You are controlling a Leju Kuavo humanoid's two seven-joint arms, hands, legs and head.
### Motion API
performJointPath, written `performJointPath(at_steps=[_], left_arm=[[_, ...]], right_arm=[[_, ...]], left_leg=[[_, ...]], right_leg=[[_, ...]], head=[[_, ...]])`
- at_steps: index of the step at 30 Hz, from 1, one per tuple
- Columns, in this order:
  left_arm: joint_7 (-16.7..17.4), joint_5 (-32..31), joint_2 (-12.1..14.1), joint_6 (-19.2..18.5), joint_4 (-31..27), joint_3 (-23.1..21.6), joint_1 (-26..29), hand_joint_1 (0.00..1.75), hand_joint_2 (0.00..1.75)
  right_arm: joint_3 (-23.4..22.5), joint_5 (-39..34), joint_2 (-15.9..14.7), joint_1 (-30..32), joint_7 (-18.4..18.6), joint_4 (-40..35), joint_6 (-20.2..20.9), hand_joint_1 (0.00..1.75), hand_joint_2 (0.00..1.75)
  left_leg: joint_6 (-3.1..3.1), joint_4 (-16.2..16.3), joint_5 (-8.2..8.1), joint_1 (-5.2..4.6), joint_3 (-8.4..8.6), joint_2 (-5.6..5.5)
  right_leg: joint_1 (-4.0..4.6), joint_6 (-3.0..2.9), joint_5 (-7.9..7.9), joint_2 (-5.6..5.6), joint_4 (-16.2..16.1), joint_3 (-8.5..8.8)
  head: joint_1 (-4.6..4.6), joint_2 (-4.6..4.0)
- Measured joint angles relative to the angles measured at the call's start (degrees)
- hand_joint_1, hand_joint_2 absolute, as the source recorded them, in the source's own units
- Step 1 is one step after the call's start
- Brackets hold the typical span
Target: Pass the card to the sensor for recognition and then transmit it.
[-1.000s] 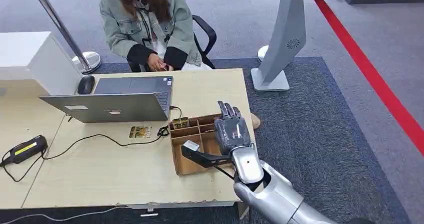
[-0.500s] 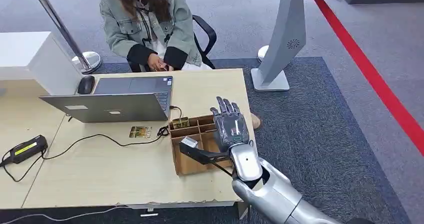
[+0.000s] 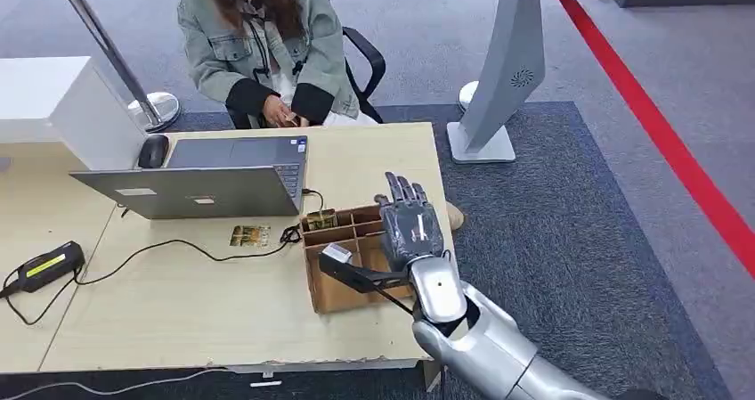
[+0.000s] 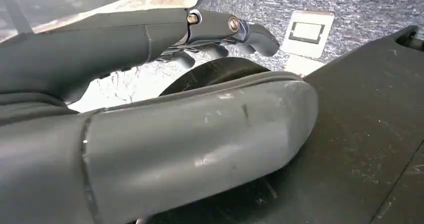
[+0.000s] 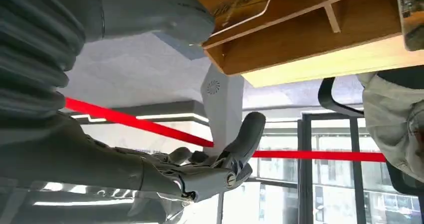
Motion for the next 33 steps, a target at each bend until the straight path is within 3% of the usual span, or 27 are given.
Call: performJointPath(at_steps=[7,12,13,14,15,16,17,33], left_arm=[[0.0,-0.1,0.0,0.0,0.0,0.0,-0.1,0.0,0.0],[0.0,-0.6,0.0,0.1,0.0,0.0,-0.1,0.0,0.0],[0.0,-0.6,0.0,0.1,0.0,0.0,-0.1,0.0,0.0],[0.0,-0.6,0.0,0.1,0.0,0.0,-0.1,0.0,0.0],[0.0,-0.7,0.0,0.1,0.0,0.0,-0.1,0.0,0.0],[0.0,-0.7,0.0,0.1,0.0,0.0,-0.1,0.0,0.0],[0.0,-0.8,0.0,0.1,0.0,0.0,-0.2,0.0,0.0],[0.0,-0.9,-0.1,0.0,0.0,0.0,-0.3,0.0,0.0]], right_arm=[[0.1,-0.2,0.1,0.2,0.0,0.0,0.0,0.84,1.75],[0.1,-0.6,0.3,0.3,-0.1,0.0,-0.1,0.84,1.75],[0.1,-0.7,0.4,0.3,-0.1,0.0,-0.1,0.73,1.75],[0.1,-0.7,0.4,0.3,-0.1,0.0,-0.1,0.73,1.75],[0.1,-0.7,0.5,0.4,-0.1,0.0,-0.1,0.47,1.75],[0.1,-0.7,0.5,0.4,-0.1,0.0,-0.1,0.09,1.75],[0.1,-0.8,0.6,0.4,-0.1,0.0,-0.1,0.03,1.75],[0.0,-1.6,1.0,0.4,-0.6,0.4,-1.7,0.03,1.75]], left_leg=[[0.0,0.0,0.0,0.0,0.0,0.0],[0.0,0.0,0.0,0.0,0.0,0.0],[0.0,0.0,0.0,0.0,0.0,0.0],[0.0,0.0,0.0,0.0,0.0,0.0],[0.0,0.0,0.0,0.0,0.0,0.0],[0.0,0.0,0.0,0.0,0.0,0.0],[0.0,0.0,0.0,0.0,0.0,0.0],[0.0,0.0,0.0,0.0,0.0,0.0]], right_leg=[[0.0,0.0,0.0,0.0,0.0,0.0],[0.0,0.0,0.0,0.0,0.0,0.0],[0.0,0.0,0.0,0.0,0.0,0.0],[0.0,0.0,0.0,0.0,0.0,0.0],[0.0,0.0,0.0,0.0,0.0,0.0],[0.0,0.0,0.0,0.0,0.0,0.0],[0.0,0.0,0.0,0.0,0.0,0.0],[0.0,0.0,0.0,0.0,0.0,0.0]], head=[[0.0,0.0],[0.0,0.0],[0.0,0.0],[0.0,0.0],[0.0,0.0],[0.0,0.0],[0.0,0.0],[0.0,0.0]])
